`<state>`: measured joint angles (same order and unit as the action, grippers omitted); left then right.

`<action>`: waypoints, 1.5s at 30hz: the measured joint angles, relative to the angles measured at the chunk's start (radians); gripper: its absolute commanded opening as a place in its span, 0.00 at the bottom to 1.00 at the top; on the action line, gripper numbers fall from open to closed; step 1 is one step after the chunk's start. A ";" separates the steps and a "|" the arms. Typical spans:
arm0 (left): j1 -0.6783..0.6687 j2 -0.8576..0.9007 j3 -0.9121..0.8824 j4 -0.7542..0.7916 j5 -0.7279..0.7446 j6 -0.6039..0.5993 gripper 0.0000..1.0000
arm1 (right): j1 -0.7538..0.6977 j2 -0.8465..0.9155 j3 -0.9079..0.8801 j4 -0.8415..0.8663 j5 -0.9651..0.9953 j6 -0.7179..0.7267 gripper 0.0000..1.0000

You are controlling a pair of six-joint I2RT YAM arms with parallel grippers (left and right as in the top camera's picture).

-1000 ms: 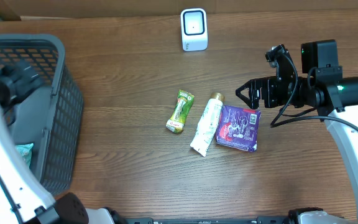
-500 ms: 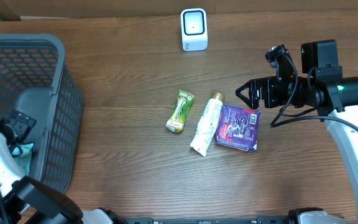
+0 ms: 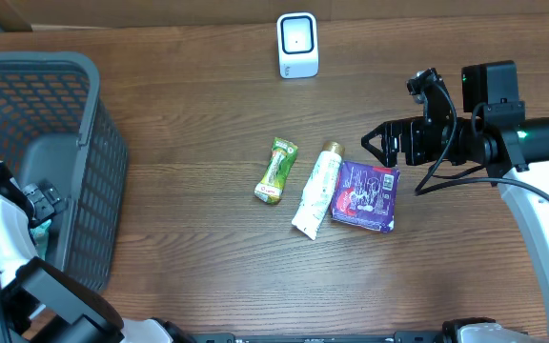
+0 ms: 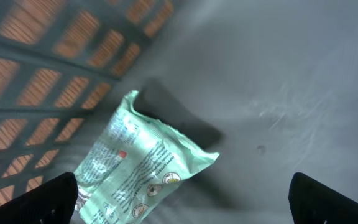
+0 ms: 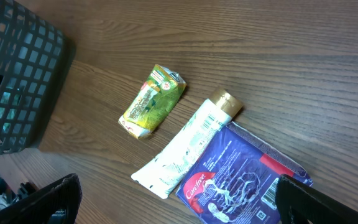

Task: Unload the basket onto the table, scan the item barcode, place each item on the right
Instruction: 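Reach the left gripper into the basket and grasp the light-blue packet, then carry the light-blue packet out and place it left of the carton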

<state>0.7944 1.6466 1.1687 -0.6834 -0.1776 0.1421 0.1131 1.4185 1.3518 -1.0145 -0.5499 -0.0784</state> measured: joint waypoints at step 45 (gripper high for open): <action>-0.040 0.212 0.088 -0.114 -0.076 0.106 0.04 | 0.000 0.000 0.000 0.000 0.034 0.001 1.00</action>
<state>0.7540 1.8587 1.2564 -0.7975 -0.2535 0.2485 0.1131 1.4185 1.3518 -1.0142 -0.5159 -0.0776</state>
